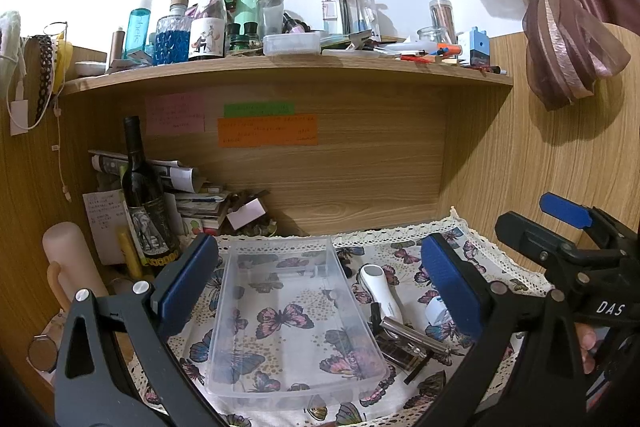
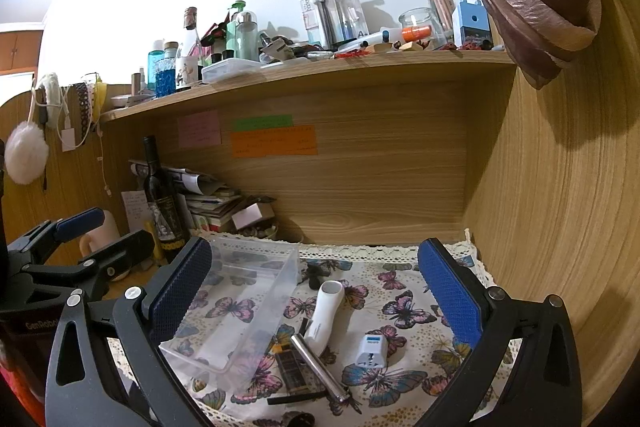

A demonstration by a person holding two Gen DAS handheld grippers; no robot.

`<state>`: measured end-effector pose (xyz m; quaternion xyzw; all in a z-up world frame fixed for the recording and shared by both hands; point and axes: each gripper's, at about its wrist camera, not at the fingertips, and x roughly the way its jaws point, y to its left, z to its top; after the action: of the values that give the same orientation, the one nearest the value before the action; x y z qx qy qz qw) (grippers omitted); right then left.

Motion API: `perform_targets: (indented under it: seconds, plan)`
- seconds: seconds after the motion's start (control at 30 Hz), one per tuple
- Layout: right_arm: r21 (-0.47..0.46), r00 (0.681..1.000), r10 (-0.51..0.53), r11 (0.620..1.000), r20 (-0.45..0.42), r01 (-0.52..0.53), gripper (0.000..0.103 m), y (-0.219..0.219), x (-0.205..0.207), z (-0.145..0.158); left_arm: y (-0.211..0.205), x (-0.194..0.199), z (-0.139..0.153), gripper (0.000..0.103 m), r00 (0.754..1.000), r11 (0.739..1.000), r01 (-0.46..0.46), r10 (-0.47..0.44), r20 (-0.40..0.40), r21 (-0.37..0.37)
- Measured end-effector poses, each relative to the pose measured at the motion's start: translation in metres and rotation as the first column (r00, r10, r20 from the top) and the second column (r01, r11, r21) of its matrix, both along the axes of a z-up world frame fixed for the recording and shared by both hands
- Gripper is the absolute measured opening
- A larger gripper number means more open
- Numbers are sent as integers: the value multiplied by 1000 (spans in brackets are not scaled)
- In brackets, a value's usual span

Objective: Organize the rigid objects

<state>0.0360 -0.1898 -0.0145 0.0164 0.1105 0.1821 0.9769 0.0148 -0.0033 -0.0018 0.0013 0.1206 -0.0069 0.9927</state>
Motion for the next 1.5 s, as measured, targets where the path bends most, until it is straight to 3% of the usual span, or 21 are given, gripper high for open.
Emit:
perform_targets:
  seconds: [0.5,0.8,0.87,1.0,1.17,1.37,1.5]
  plan:
    - [-4,1000,1,1000,-5,-1,103,4,1,-2,-4,2,-1,103,1000,1000,18,-18,-5,-12]
    - [-17,999,5,1000,-48,-6,103,8,19,-14,10,20,-12,102,997,999,25,-28,-76,-48]
    - [-23,998,5,1000,-68,-6,101,9,24,-17,16,27,-16,87,994,999,9,-15,-107,-54]
    - [-52,991,-9,999,-130,2,87,11,38,-25,37,43,-27,77,982,998,-17,4,-191,-65]
    - [-97,980,-43,995,-194,24,77,9,52,-36,65,64,-44,62,949,997,-81,74,-308,-13]
    - [-136,954,-80,990,-289,42,67,3,72,-53,104,88,-71,43,872,993,-111,85,-481,-27]
    - [-169,930,-108,984,-353,50,64,1,86,-65,115,99,-84,40,827,994,-101,63,-559,-37]
